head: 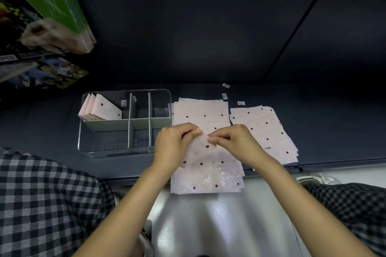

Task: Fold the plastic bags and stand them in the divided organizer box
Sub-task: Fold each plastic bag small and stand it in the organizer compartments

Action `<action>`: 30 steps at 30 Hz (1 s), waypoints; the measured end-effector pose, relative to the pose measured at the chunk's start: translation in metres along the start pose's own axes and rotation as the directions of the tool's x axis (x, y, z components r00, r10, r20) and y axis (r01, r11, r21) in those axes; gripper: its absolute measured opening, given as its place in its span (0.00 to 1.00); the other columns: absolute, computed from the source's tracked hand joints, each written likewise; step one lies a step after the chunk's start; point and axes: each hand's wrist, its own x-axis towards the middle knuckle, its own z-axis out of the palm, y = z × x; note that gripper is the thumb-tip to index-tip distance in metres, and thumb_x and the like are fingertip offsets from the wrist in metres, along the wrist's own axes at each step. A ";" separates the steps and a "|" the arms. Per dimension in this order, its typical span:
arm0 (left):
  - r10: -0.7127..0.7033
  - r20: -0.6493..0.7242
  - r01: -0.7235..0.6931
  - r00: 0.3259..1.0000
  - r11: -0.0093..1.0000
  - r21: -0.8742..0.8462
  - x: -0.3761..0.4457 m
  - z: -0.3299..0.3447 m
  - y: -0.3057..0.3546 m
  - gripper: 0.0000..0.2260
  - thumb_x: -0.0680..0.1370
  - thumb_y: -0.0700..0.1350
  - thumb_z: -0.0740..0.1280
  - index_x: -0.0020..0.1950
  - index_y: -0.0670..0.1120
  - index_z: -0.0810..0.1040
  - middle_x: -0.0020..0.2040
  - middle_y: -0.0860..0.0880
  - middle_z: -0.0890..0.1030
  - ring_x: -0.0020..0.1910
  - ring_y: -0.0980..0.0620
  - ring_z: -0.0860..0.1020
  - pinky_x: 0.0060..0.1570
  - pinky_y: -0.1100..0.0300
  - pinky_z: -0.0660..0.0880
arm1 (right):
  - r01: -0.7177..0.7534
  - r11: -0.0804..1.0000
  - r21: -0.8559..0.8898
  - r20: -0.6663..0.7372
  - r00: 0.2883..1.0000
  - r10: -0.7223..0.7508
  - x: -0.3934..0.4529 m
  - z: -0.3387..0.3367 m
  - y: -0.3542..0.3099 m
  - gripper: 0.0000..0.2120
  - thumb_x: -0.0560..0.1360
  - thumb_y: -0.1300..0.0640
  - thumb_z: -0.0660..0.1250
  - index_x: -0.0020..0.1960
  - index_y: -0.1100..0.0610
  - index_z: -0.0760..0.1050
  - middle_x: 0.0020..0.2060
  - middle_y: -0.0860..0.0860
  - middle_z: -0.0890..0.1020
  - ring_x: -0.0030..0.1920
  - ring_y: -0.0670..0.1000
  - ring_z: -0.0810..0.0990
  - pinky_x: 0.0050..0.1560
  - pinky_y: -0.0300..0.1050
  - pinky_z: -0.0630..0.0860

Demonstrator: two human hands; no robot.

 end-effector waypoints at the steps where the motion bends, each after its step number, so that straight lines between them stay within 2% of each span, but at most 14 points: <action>1: 0.019 -0.008 -0.019 1.000 1.000 -0.003 0.002 -0.004 0.000 0.04 0.74 0.44 0.71 0.41 0.49 0.84 0.40 0.59 0.83 0.37 0.57 0.79 0.43 0.57 0.74 | -0.004 1.000 -0.003 0.012 1.000 0.004 0.001 -0.003 -0.001 0.08 0.72 0.54 0.71 0.36 0.45 0.82 0.35 0.42 0.84 0.41 0.43 0.81 0.46 0.36 0.76; 4: 0.017 -0.010 -0.017 1.000 0.999 -0.027 0.007 -0.014 0.002 0.04 0.74 0.45 0.70 0.41 0.50 0.84 0.39 0.59 0.83 0.38 0.58 0.80 0.43 0.62 0.75 | 0.025 0.999 0.032 0.025 0.999 -0.026 0.006 -0.009 -0.008 0.07 0.74 0.56 0.70 0.38 0.47 0.82 0.35 0.40 0.83 0.37 0.40 0.79 0.39 0.29 0.72; 6: -0.075 0.028 0.077 0.997 0.991 -0.113 0.012 -0.021 0.002 0.04 0.74 0.44 0.71 0.39 0.52 0.83 0.38 0.60 0.82 0.39 0.60 0.79 0.43 0.64 0.75 | 0.057 0.998 0.019 -0.004 0.998 -0.057 0.011 -0.010 -0.013 0.08 0.75 0.57 0.68 0.39 0.49 0.81 0.36 0.41 0.83 0.36 0.41 0.78 0.37 0.31 0.71; 8: -0.197 0.137 0.220 0.971 0.957 -0.186 0.020 -0.034 -0.001 0.06 0.72 0.42 0.73 0.38 0.54 0.81 0.36 0.59 0.82 0.37 0.61 0.80 0.41 0.64 0.77 | 0.055 0.997 0.057 -0.050 0.997 -0.052 0.016 -0.011 -0.019 0.08 0.75 0.57 0.68 0.40 0.49 0.81 0.38 0.45 0.84 0.39 0.47 0.80 0.42 0.38 0.76; 10: -0.237 0.254 0.283 0.938 0.945 -0.162 0.032 -0.052 -0.005 0.07 0.71 0.41 0.74 0.37 0.52 0.81 0.33 0.57 0.83 0.35 0.61 0.80 0.39 0.64 0.78 | 0.049 0.985 0.166 -0.100 0.994 -0.033 0.022 -0.013 -0.026 0.09 0.75 0.59 0.67 0.40 0.49 0.81 0.38 0.46 0.84 0.40 0.45 0.82 0.41 0.35 0.77; 13: -0.184 0.329 0.217 0.926 0.974 -0.064 0.051 -0.081 -0.010 0.07 0.71 0.39 0.73 0.37 0.51 0.82 0.34 0.55 0.84 0.35 0.60 0.81 0.39 0.67 0.78 | 0.053 0.976 0.209 -0.133 0.991 -0.025 0.032 -0.008 -0.036 0.10 0.75 0.61 0.67 0.39 0.48 0.80 0.37 0.44 0.85 0.39 0.41 0.82 0.39 0.32 0.76; 17: -0.119 0.346 0.127 0.931 0.992 0.000 0.063 -0.115 -0.024 0.09 0.72 0.40 0.73 0.36 0.54 0.81 0.34 0.58 0.83 0.35 0.62 0.81 0.36 0.70 0.75 | 0.034 0.983 0.181 -0.065 0.998 -0.022 0.048 0.019 -0.053 0.07 0.74 0.59 0.69 0.43 0.47 0.79 0.36 0.45 0.85 0.39 0.42 0.82 0.42 0.35 0.79; 20: -0.150 0.384 0.144 0.911 0.989 0.044 0.063 -0.133 -0.048 0.07 0.73 0.41 0.72 0.39 0.53 0.81 0.39 0.53 0.84 0.40 0.54 0.81 0.42 0.59 0.78 | 0.021 0.991 0.133 -0.036 0.999 -0.016 0.064 0.047 -0.064 0.03 0.73 0.60 0.70 0.42 0.52 0.80 0.34 0.48 0.84 0.37 0.43 0.82 0.42 0.40 0.79; 22: -0.205 0.369 0.175 0.906 0.978 0.115 0.068 -0.143 -0.070 0.05 0.74 0.42 0.71 0.42 0.52 0.80 0.42 0.49 0.83 0.44 0.49 0.81 0.49 0.53 0.78 | 0.002 0.996 0.095 -0.054 0.999 0.003 0.079 0.064 -0.070 0.02 0.73 0.60 0.70 0.41 0.56 0.80 0.34 0.50 0.84 0.37 0.48 0.82 0.45 0.47 0.81; 24: -0.276 0.283 0.193 0.918 0.938 0.289 0.076 -0.155 -0.097 0.04 0.75 0.44 0.70 0.47 0.52 0.79 0.46 0.50 0.81 0.46 0.50 0.79 0.52 0.50 0.76 | -0.026 0.997 0.078 -0.079 0.996 0.032 0.097 0.079 -0.075 0.04 0.73 0.60 0.70 0.39 0.56 0.79 0.33 0.51 0.83 0.37 0.50 0.83 0.46 0.52 0.81; 27: -0.403 0.172 0.199 0.899 0.725 0.659 0.080 -0.172 -0.137 0.13 0.77 0.46 0.65 0.61 0.51 0.74 0.61 0.47 0.72 0.59 0.46 0.71 0.57 0.50 0.72 | -0.057 0.995 0.083 -0.111 0.992 0.066 0.128 0.099 -0.085 0.08 0.74 0.60 0.69 0.36 0.54 0.75 0.31 0.50 0.82 0.35 0.49 0.82 0.43 0.52 0.82; 28: -0.448 0.165 0.205 0.879 0.667 0.716 0.079 -0.176 -0.148 0.15 0.78 0.48 0.64 0.64 0.51 0.72 0.64 0.46 0.69 0.62 0.44 0.68 0.59 0.50 0.71 | -0.052 0.996 0.066 -0.120 0.991 0.059 0.139 0.107 -0.089 0.08 0.74 0.60 0.69 0.36 0.54 0.74 0.31 0.51 0.82 0.34 0.49 0.82 0.43 0.52 0.82; 30: -0.495 0.154 0.225 0.855 0.622 0.750 0.075 -0.181 -0.163 0.16 0.79 0.50 0.62 0.67 0.52 0.70 0.65 0.46 0.66 0.64 0.44 0.64 0.61 0.50 0.69 | -0.010 0.999 -0.052 -0.136 0.991 0.003 0.159 0.124 -0.096 0.07 0.73 0.60 0.67 0.37 0.55 0.72 0.31 0.52 0.81 0.34 0.50 0.82 0.43 0.51 0.80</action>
